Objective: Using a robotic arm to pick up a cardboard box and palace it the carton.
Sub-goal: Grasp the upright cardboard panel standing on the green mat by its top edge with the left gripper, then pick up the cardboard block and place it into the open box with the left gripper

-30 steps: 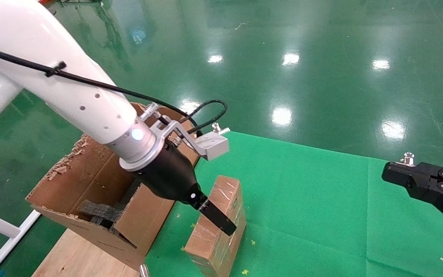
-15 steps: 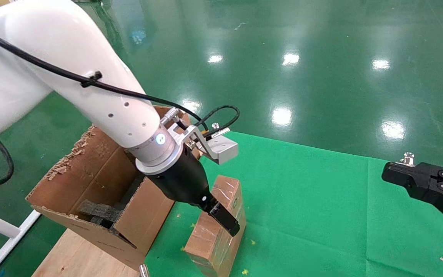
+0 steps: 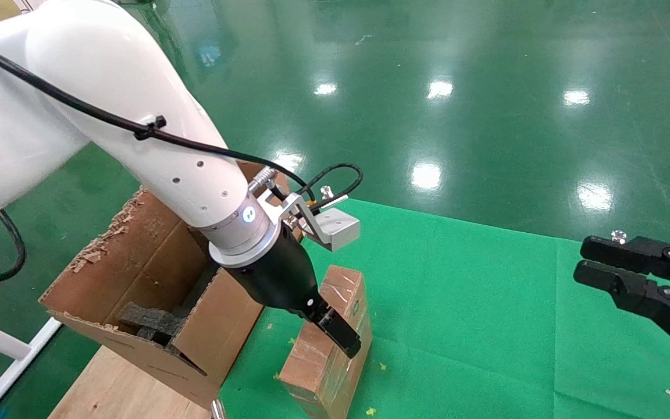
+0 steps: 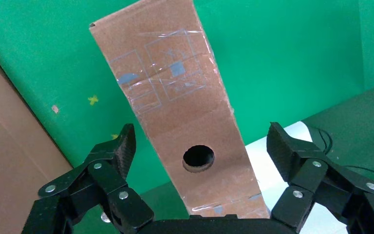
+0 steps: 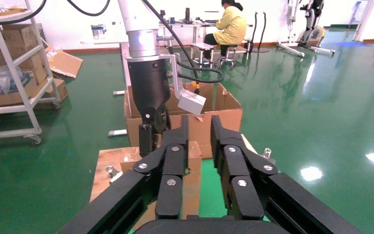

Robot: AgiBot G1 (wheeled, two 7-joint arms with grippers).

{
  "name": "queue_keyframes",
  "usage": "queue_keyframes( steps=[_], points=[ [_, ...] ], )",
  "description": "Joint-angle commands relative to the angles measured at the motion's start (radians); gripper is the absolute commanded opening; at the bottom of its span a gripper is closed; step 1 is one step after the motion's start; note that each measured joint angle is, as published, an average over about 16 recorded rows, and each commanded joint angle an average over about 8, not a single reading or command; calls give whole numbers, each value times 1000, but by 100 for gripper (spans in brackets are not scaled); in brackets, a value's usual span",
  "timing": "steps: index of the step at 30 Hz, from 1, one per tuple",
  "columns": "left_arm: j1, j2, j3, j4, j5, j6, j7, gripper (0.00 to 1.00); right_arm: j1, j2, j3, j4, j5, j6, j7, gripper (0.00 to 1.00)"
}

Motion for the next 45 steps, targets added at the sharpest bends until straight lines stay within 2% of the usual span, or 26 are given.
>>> queue_keyframes(
  steps=[1,33,39,45],
  points=[
    [0,-1,-1,0,0,0,1,0,0,0,0,0,0,0,0,100],
    [-1,-6,-9,8,-5,3,9,0,0,0,0,0,0,0,0,100],
    [-50,-49,-52,39,-35,-18,70,0,0,0,0,0,0,0,0,100],
    [-164,-125,-123,137,-48,-30,191,0,0,0,0,0,0,0,0,100]
  ],
)
